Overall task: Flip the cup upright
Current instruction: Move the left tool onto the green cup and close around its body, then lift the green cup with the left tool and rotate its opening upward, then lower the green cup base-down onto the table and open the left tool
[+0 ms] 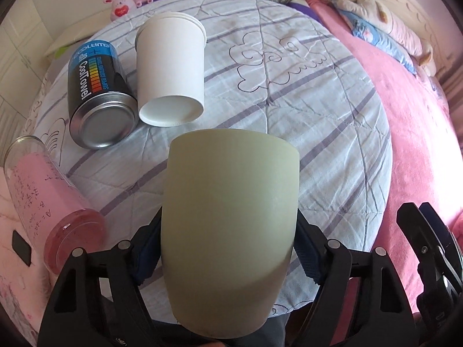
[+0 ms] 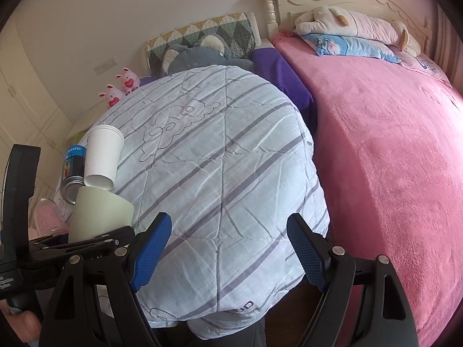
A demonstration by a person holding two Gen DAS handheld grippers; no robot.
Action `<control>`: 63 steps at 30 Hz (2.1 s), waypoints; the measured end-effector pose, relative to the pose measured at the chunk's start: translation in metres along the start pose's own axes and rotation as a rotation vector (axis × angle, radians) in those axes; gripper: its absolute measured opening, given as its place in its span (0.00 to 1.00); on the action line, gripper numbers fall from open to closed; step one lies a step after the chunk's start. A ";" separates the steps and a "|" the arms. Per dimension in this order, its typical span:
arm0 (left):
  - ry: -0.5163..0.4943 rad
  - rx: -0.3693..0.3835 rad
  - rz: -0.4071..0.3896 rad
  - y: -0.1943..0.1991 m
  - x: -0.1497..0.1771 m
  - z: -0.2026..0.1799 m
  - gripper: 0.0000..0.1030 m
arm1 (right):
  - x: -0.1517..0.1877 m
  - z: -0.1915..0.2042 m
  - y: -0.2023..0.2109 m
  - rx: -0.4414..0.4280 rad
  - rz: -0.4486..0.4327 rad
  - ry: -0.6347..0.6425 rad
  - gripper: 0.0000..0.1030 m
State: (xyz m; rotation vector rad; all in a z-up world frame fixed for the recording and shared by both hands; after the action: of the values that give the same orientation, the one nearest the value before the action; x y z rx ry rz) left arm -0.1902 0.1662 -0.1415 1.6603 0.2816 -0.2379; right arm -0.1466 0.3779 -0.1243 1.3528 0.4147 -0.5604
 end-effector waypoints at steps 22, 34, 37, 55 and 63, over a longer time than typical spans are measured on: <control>-0.068 -0.012 -0.933 0.048 0.038 0.011 0.78 | 0.036 0.005 0.019 0.058 0.006 0.024 0.81; -0.073 -0.029 -0.973 0.034 0.068 0.020 0.78 | 0.049 0.019 0.031 0.064 -0.003 0.046 0.81; -0.076 -0.044 -0.977 0.033 0.075 0.024 0.78 | 0.051 0.022 0.034 0.065 -0.006 0.053 0.81; -0.190 0.079 -1.030 0.084 0.100 0.023 1.00 | 0.050 0.045 0.063 0.073 -0.078 0.042 0.81; -0.176 0.160 -1.008 0.139 0.126 0.061 1.00 | 0.049 0.055 0.099 0.079 -0.198 -0.004 0.81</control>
State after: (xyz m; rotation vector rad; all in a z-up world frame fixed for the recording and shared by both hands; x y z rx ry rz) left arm -0.0257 0.0976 -0.0568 1.5125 0.9722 -1.1735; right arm -0.0505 0.3294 -0.0646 1.3943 0.5319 -0.7493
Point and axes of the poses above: each gripper's, at about its wrist camera, not at the fingertips, and y roughly against the way its jaws point, z to its left, x to its underside, the point moved 4 cm from there along -y, roughly the way its jaws point, and after that the axes turned 4 degrees about y, right-handed, at the moved point
